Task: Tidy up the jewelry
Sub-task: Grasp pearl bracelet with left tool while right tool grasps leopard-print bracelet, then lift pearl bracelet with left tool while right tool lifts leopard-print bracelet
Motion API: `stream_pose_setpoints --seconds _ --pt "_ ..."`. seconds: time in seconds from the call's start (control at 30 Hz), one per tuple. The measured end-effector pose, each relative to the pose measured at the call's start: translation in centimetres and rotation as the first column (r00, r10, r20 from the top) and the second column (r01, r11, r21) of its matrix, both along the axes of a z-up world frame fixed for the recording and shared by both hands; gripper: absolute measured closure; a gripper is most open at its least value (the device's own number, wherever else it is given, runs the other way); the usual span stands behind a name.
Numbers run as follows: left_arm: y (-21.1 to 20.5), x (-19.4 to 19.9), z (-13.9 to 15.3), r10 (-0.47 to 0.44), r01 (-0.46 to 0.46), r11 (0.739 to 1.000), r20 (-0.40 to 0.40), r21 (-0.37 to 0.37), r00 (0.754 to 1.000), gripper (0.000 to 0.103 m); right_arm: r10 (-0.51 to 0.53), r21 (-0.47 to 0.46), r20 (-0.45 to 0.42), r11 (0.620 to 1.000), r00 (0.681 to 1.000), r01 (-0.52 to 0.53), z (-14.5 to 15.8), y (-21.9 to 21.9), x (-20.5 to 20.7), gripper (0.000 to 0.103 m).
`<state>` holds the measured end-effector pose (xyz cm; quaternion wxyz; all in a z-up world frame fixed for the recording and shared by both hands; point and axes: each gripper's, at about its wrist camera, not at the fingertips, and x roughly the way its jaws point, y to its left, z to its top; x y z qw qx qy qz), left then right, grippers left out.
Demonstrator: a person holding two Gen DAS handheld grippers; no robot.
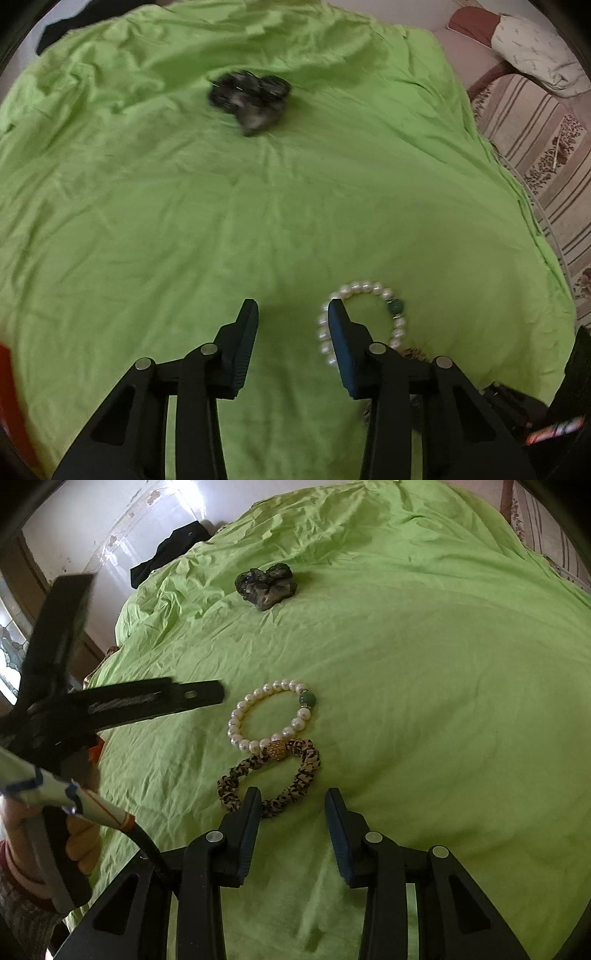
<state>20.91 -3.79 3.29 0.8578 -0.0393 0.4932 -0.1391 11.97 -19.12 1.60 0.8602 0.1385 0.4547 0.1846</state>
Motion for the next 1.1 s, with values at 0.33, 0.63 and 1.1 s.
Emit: stream_pose_setpoints --seconds 0.33,0.63,1.1 --pt "-2.5 1.8 -1.9 -0.063 0.063 0.998 -0.036 -0.005 0.997 0.065 0.004 0.002 0.008 1.000 1.000 -0.004 -0.3 0.3 0.1 0.065" --pt "-3.2 1.5 -2.5 -0.065 0.065 0.998 -0.008 0.022 0.998 0.077 0.006 -0.002 0.023 1.000 1.000 -0.006 -0.4 0.6 0.1 0.073" --pt "-1.2 -2.9 1.2 -0.034 0.030 0.996 0.054 0.083 0.998 0.094 0.024 0.071 0.061 0.997 0.998 -0.029 0.9 0.2 -0.6 0.096"
